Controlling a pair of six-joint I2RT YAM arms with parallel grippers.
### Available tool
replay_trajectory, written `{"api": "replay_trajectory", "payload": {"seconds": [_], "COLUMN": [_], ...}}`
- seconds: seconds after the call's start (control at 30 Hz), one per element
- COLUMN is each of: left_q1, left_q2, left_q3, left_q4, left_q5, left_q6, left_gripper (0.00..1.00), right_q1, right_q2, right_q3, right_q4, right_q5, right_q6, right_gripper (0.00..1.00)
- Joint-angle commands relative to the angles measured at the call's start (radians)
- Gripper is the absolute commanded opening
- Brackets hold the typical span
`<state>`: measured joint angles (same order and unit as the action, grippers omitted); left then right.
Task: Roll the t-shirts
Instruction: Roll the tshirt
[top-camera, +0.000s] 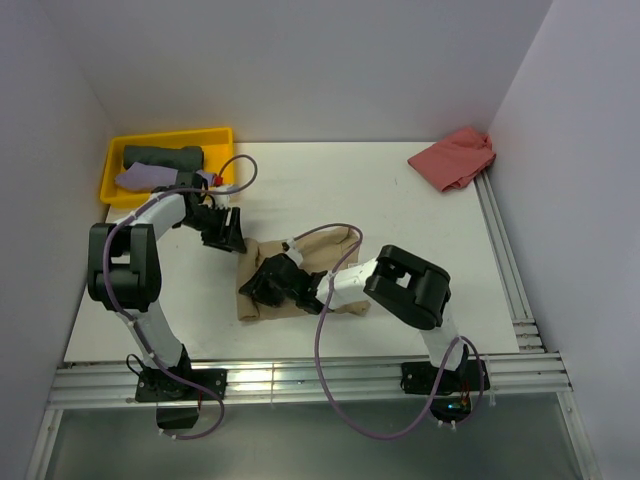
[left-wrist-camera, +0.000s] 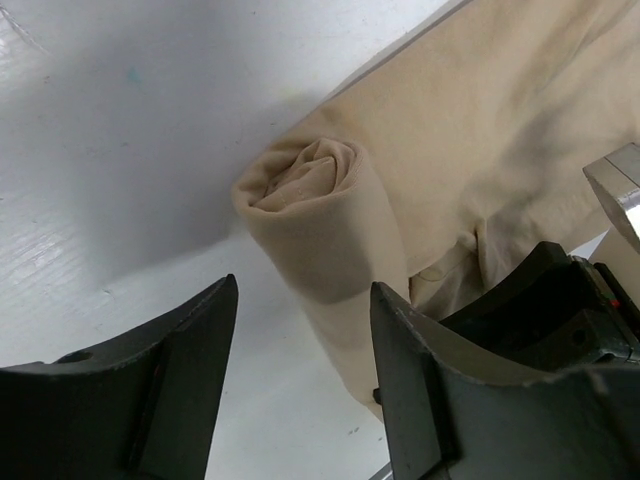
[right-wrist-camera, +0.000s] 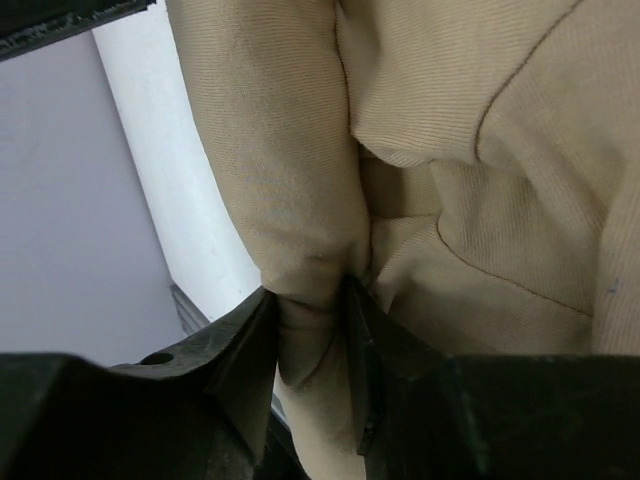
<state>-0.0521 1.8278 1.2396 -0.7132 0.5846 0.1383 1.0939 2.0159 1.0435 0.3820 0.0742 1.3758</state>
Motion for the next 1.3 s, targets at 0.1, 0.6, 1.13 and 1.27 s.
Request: {"api": "replay_trajectory", "payload": {"seconds": [0.1, 0.6, 1.13, 1.27], "left_q1": [-0.029, -0.117, -0.13, -0.132], "left_q2": [0.008, 0.022, 0.019, 0.021], "left_q3": [-0.028, -0.029, -0.031, -0.029], "left_q4": [0.055, 0.11, 0.112, 0.109], "left_q5": [0.008, -0.158, -0.169, -0.164], "left_q6": [-0.023, -0.082, -0.082, -0.08], "left_gripper": [0.53, 0.14, 0.15, 0.16], "right_q1": [-0.002, 0.087, 0.153, 0.153], "right_q2": [-0.016, -0.069, 0.133, 0.178], "right_q3": [-0.027, 0.326, 0.763, 0.805], "right_q4": [-0.109, -0.78, -1.068, -1.08], "right_q5": [-0.01, 0.312, 0.431, 0.426], "right_q6": [0.025, -0.098, -0.222, -0.23], "right_gripper": [0.41, 0.55, 0.53, 0.53]}}
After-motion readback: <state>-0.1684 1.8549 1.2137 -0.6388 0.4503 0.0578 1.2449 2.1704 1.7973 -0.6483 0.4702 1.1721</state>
